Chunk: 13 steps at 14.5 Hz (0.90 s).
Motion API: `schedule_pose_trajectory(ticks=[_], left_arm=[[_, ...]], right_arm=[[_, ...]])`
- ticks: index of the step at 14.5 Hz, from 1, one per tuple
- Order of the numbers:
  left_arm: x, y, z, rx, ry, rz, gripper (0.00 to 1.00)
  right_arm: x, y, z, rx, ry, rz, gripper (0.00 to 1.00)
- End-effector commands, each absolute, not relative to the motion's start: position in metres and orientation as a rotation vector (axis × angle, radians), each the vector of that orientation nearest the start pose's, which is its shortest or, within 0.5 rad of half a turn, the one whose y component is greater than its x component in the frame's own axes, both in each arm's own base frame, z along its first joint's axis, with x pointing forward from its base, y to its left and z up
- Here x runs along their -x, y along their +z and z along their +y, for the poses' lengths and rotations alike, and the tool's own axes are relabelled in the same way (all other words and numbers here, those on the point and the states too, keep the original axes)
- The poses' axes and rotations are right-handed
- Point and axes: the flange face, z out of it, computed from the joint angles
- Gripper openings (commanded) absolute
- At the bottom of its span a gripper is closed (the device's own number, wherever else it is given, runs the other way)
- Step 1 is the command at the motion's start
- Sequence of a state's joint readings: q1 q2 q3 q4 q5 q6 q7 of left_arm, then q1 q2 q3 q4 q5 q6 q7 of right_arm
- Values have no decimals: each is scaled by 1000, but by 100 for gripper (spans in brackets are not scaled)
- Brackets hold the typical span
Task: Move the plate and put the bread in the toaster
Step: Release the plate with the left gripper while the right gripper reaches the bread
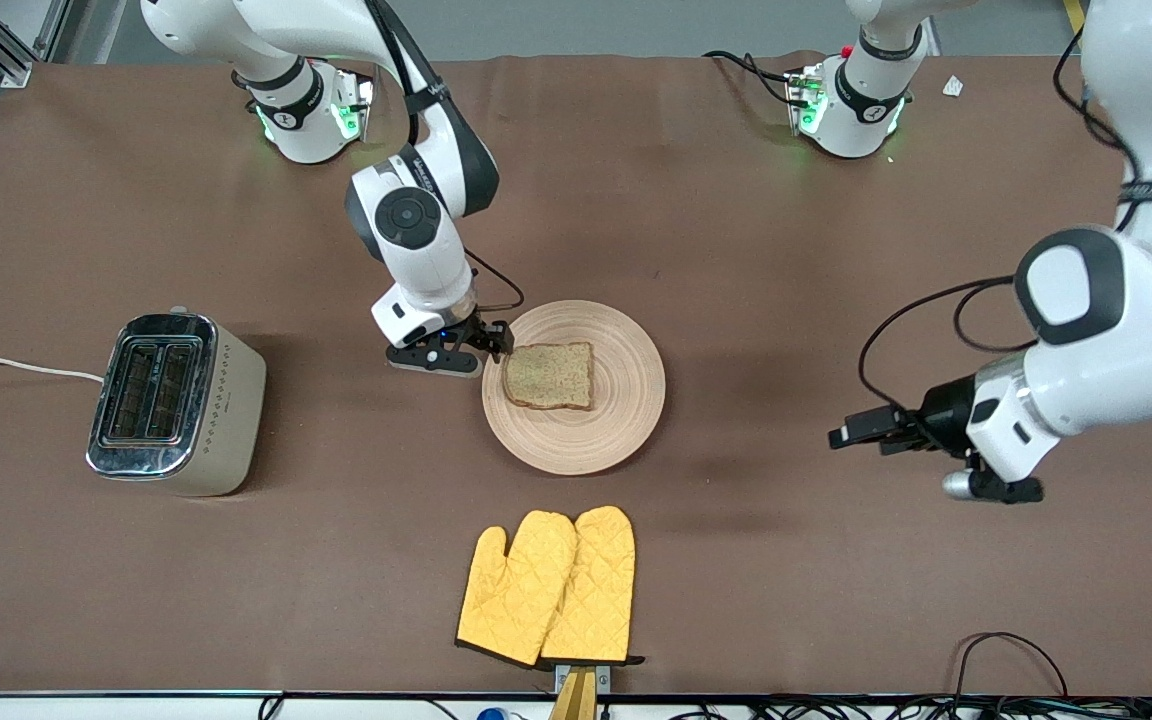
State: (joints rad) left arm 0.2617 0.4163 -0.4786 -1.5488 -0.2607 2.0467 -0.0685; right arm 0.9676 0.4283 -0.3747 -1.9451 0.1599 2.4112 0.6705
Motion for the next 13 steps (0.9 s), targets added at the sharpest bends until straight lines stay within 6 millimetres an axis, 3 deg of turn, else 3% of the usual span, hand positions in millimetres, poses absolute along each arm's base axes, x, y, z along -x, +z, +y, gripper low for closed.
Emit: schedule_pose_trajectory(ticks=[1, 4, 7, 10, 11, 13], left_arm=[[-646, 497, -115, 3397, -164, 66, 100], [-621, 554, -97, 3330, -106, 70, 100], [-613, 594, -53, 3277, 1, 23, 100], [-597, 619, -51, 3235, 72, 37, 100], [-584, 641, -63, 3188, 3, 52, 100], [-574, 661, -51, 3081, -70, 35, 100]], right_arm=[[-527, 271, 373, 3117, -142, 288, 85], [-531, 251, 389, 3115, -122, 298, 76], [-532, 243, 398, 3118, -123, 284, 76], [-526, 237, 407, 3106, -99, 284, 74], [-526, 237, 409, 3102, -99, 286, 71], [-524, 230, 411, 3110, -92, 285, 68]])
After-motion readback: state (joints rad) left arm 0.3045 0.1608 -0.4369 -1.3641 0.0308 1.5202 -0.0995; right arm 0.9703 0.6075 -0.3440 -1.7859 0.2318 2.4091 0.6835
